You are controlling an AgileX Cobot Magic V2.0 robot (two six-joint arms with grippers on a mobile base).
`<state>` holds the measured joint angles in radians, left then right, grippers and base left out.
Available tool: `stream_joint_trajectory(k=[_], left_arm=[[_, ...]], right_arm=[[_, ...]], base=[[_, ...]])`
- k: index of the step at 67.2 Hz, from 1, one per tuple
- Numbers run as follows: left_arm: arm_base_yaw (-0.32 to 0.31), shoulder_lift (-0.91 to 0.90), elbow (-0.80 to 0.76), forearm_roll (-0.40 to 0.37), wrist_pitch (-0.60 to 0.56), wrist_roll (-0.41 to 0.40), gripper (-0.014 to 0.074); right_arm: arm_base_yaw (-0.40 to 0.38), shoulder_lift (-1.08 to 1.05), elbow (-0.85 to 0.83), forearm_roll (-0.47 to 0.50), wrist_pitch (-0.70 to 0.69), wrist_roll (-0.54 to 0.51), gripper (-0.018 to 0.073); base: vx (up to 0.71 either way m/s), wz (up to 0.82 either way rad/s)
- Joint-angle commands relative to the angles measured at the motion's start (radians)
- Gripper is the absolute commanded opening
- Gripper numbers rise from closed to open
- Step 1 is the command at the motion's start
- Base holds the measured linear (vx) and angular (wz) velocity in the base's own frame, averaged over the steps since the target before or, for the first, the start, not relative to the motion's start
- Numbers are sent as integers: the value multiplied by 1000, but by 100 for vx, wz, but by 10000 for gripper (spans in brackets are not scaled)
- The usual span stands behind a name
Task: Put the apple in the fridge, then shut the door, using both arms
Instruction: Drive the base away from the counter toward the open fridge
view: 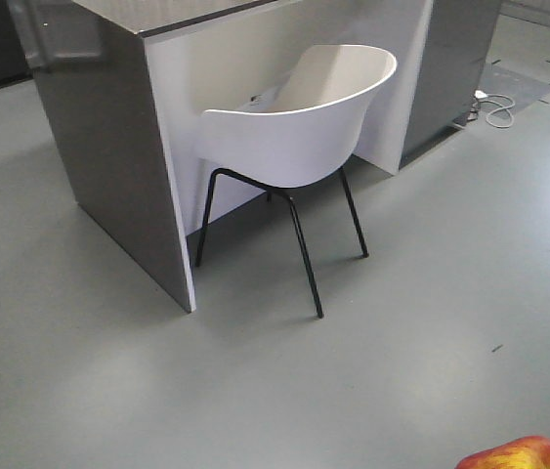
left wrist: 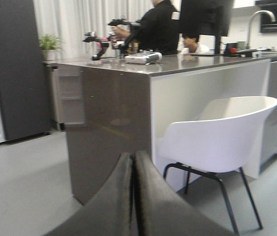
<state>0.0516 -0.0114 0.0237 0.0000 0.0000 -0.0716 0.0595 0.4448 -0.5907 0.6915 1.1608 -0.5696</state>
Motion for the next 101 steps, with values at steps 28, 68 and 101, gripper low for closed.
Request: stream_joint_trajectory(k=[28,68,101], left_arm=[[1,-13,-17,0,-68,-2,-6],[1,-13,-17,0,-68,-2,-6],[1,-13,-17,0,-68,-2,-6]], right_arm=[[0,7,-25,51,-38,-5,88],[0,7,-25,51,-37,-5,88],[0,7,-25,51,-38,-5,88]], base=[[-3,43],[1,39],[5,29]])
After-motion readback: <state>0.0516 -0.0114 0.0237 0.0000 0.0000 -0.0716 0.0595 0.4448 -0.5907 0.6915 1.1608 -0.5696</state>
